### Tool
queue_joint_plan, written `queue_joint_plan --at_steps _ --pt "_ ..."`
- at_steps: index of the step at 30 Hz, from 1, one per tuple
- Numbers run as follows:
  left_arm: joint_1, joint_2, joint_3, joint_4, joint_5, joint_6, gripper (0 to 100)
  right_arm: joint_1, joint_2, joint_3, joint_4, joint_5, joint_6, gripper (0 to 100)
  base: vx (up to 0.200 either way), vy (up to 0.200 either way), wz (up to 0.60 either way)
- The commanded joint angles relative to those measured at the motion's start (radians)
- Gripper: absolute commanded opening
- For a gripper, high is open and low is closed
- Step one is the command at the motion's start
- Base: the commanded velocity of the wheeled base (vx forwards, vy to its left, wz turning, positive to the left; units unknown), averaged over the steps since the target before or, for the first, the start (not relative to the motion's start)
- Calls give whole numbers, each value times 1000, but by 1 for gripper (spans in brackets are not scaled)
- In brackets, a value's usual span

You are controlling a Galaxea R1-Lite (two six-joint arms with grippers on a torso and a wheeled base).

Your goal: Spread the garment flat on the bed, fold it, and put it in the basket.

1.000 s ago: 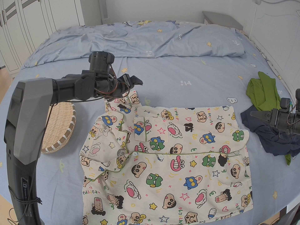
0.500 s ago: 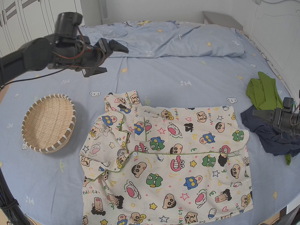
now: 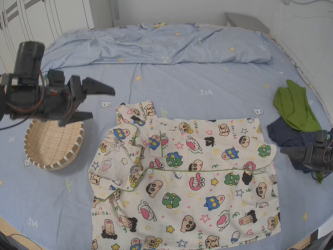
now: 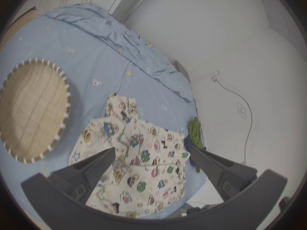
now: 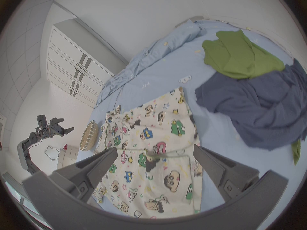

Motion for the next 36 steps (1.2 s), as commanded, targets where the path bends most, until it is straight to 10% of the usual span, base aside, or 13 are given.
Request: queue_joint_plan --at_steps 1,13,36 --pt "41 -573 940 -199 -174 53 100 10 -408 482 52 1 12 100 0 0 0" --pt "6 -760 1112 -233 -212 48 100 33 -503 519 117 -2 14 100 0 0 0" --pt "0 -567 1061 -303 -212 53 100 41 -393 494 103 6 14 100 -104 0 0"
